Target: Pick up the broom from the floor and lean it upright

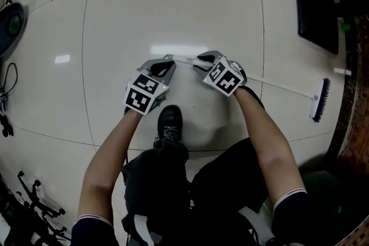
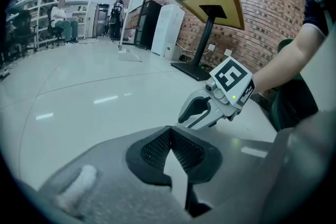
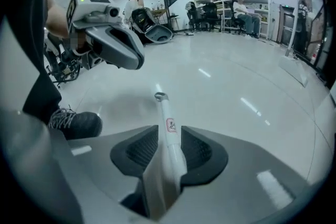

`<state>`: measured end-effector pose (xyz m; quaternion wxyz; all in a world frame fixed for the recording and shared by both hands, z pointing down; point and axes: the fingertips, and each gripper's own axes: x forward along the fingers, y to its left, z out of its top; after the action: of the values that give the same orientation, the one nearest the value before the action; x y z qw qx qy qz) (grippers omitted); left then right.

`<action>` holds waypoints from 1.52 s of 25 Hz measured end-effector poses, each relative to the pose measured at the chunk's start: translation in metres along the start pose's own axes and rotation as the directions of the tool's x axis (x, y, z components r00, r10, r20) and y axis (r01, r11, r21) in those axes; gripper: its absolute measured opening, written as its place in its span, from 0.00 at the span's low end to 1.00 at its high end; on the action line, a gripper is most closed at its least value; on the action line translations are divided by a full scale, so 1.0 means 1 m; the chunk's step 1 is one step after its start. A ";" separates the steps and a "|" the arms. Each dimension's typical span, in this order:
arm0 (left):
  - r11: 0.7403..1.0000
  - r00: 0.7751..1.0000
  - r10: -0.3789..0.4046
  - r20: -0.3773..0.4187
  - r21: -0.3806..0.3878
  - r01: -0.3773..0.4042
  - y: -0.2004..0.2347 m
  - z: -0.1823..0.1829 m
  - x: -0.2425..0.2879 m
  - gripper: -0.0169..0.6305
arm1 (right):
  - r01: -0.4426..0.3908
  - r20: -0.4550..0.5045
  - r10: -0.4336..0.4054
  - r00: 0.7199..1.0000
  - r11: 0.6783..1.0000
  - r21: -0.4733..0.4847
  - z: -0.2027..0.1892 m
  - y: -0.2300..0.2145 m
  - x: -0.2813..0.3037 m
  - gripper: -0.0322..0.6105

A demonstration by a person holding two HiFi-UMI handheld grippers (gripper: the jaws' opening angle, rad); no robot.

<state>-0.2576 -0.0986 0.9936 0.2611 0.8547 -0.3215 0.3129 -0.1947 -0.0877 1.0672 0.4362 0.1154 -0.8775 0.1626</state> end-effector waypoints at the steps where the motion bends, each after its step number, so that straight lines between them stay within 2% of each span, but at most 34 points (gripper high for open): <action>1: 1.000 1.000 0.009 -0.002 -0.009 -0.009 0.004 -0.004 0.000 0.03 | -0.010 -0.019 0.009 1.000 1.000 -0.012 -0.004 0.000 0.007 0.26; 7: 0.998 0.999 0.041 -0.019 -0.048 -0.042 0.017 -0.020 -0.002 0.03 | -0.017 -0.114 0.009 0.993 0.997 -0.072 -0.028 -0.004 0.030 0.27; 12: 0.996 0.998 0.057 -0.007 -0.068 -0.057 0.025 -0.021 -0.008 0.03 | -0.023 -0.154 -0.003 0.988 0.985 -0.169 -0.031 -0.001 0.035 0.19; 15: 0.996 0.998 0.059 0.003 -0.063 -0.059 0.024 -0.019 -0.008 0.03 | -0.028 -0.136 0.002 0.991 0.981 -0.190 -0.024 0.000 0.026 0.19; 21: 0.997 0.997 0.068 0.033 -0.033 -0.067 0.018 0.005 -0.024 0.03 | 0.035 -0.056 -0.045 0.997 0.984 -0.175 0.006 -0.012 -0.016 0.19; 26: 0.997 0.995 0.080 0.066 0.008 -0.081 0.015 0.063 -0.063 0.03 | 0.115 0.028 -0.112 0.993 0.982 -0.149 0.052 -0.026 -0.088 0.19; 29: 0.995 0.992 0.081 0.092 0.058 -0.086 0.008 0.112 -0.091 0.03 | 0.158 0.064 -0.152 0.986 0.981 -0.115 0.082 -0.034 -0.140 0.19; 33: 0.993 0.990 0.069 0.125 0.085 -0.079 -0.006 0.179 -0.130 0.03 | 0.206 0.119 -0.198 0.973 0.976 -0.064 0.122 -0.038 -0.217 0.19; 38: 0.988 0.988 0.012 0.154 0.151 -0.036 -0.041 0.269 -0.173 0.03 | 0.257 0.143 -0.251 0.957 0.966 -0.028 0.157 -0.028 -0.322 0.19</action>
<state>-0.2331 -0.1790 0.6817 0.1656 0.8897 -0.3259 0.2733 -0.1087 -0.1547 0.7243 0.3943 0.2280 -0.8870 0.0766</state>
